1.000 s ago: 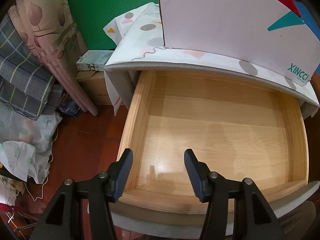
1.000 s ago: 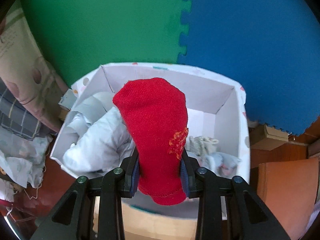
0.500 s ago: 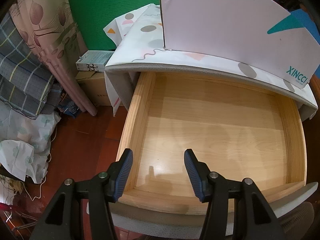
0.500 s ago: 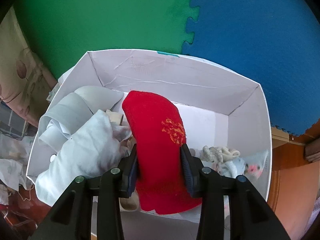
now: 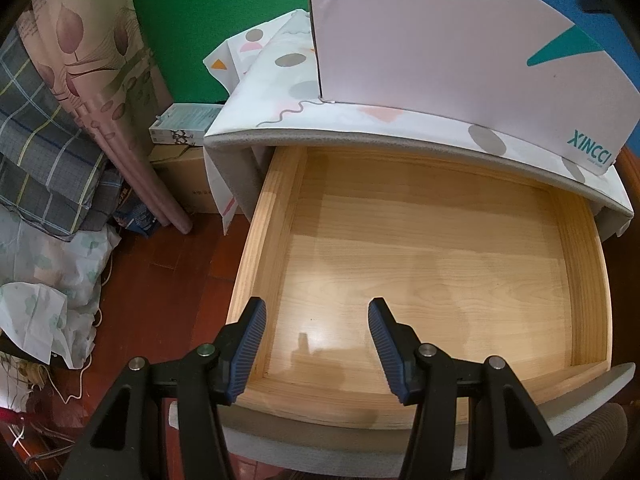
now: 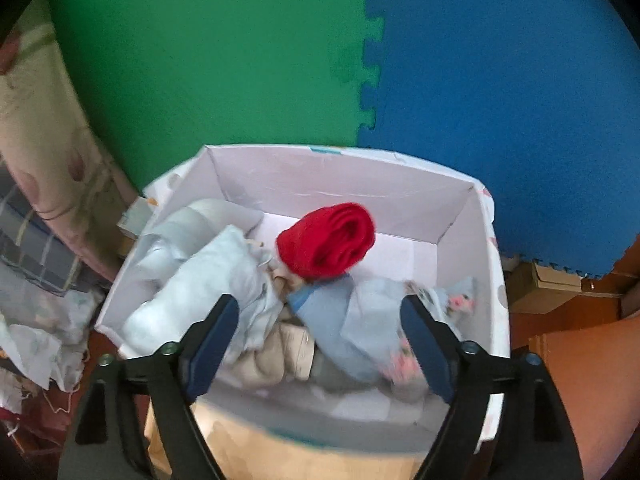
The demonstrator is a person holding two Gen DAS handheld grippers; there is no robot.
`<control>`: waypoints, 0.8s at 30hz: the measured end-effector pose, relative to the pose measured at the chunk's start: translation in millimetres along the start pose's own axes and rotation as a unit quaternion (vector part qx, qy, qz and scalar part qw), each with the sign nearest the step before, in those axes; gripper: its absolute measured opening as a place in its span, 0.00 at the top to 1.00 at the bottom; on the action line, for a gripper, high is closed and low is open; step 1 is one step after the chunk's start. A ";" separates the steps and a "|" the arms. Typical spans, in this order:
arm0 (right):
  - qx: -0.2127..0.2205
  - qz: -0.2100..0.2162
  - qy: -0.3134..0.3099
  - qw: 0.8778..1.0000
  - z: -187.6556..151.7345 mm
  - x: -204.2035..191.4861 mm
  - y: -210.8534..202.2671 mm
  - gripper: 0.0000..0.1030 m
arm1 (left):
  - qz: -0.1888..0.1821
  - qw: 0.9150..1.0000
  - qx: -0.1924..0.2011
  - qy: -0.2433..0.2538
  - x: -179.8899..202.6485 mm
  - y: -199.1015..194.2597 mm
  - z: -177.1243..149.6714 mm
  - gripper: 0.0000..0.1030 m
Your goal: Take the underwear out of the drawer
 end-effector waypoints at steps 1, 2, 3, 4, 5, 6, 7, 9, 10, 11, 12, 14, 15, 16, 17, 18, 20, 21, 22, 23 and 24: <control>0.007 0.002 -0.001 1.000 -4.9 0.7 -9.1 0.13 | -0.001 1.000 -0.001 0.000 0.5 0.2 -0.2 0.47; 0.018 0.005 -0.002 1.000 -15.0 2.7 -22.7 0.12 | 0.000 1.000 0.000 0.000 0.5 -0.2 -0.2 0.47; 0.024 0.006 -0.003 1.000 -22.4 3.7 -30.8 0.10 | 0.001 1.000 0.002 0.000 0.4 -0.6 -0.2 0.47; 0.033 0.007 -0.003 0.999 -34.6 6.1 -41.7 0.09 | 0.000 1.000 0.004 0.000 0.3 -1.1 0.2 0.47; 0.039 0.006 -0.003 0.999 -42.8 7.1 -47.4 0.08 | -0.001 1.000 0.005 -0.001 0.2 -2.1 0.0 0.47; 0.044 0.004 -0.004 0.999 -53.5 9.2 -52.8 0.05 | 0.000 1.000 0.008 -0.002 -0.3 -3.4 -0.1 0.47; 0.049 0.002 -0.007 0.999 -69.1 11.8 -58.6 0.03 | 0.001 1.000 0.012 -0.002 -0.4 -4.5 -0.2 0.47; 0.052 -0.010 -0.011 0.999 -95.4 16.3 -63.1 0.02 | -0.002 1.000 0.014 -0.002 -0.1 -6.7 -0.9 0.47; 0.050 -0.020 -0.017 0.998 -112.5 18.1 -62.4 0.02 | -0.003 1.000 0.016 -0.002 0.2 -7.9 -1.2 0.47; 0.048 -0.027 -0.021 0.998 -127.8 19.6 -61.5 0.02 | -0.003 1.000 0.018 -0.002 0.1 -9.5 -1.3 0.47; 0.046 -0.035 -0.025 0.998 -141.9 20.9 -58.4 0.02 | -0.004 1.000 0.023 -0.003 0.0 -12.6 -2.2 0.47; 0.038 -0.047 -0.027 0.998 -166.3 24.1 -49.5 0.02 | -0.003 0.999 0.031 -0.005 -0.4 -17.4 -3.8 0.47; 0.032 -0.048 -0.025 0.998 -179.5 25.9 -43.7 0.02 | -0.005 0.999 0.037 -0.006 -0.6 -21.0 -5.1 0.47; 0.024 -0.045 -0.020 0.998 -190.8 27.5 -37.6 0.02 | -0.006 0.999 0.041 -0.005 -0.2 -23.4 -6.3 0.47; 0.018 -0.041 -0.014 0.999 -199.6 29.3 -33.0 0.02 | -0.005 0.999 0.044 -0.004 0.7 -24.9 -7.4 0.47; 0.012 -0.037 -0.005 0.999 -207.0 31.4 -27.0 0.02 | -0.005 0.999 0.046 -0.002 2.5 -27.4 -9.1 0.47; 0.004 -0.030 0.015 0.999 -222.2 34.6 -18.1 0.02 | -0.009 0.999 0.045 0.001 5.7 -29.5 -12.9 0.47; 0.000 -0.027 0.022 0.999 -227.7 34.5 -13.6 0.02 | -0.012 0.999 0.045 0.003 6.6 -30.5 -14.4 0.47; -0.002 -0.027 0.026 0.999 -233.4 34.4 -10.6 0.02 | -0.018 0.999 0.045 0.006 9.1 -31.8 -17.5 0.47; -0.002 -0.027 0.030 0.999 -237.6 33.7 -8.0 0.02 | -0.020 0.999 0.046 0.010 11.9 -33.7 -20.3 0.47; -0.001 -0.027 0.031 0.999 -240.3 31.8 -4.9 0.02 | -0.019 0.999 0.049 0.013 15.0 -35.9 -22.6 0.47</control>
Point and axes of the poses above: each gripper's, at about its wrist camera, not at the fingertips, and y roughly the way its jaws point, x to its right, z to its top, the point moved 3 cm from there along y, roughly the way its jaws point, and after that the axes turned 2 degrees about -x, right-handed, at the moved point
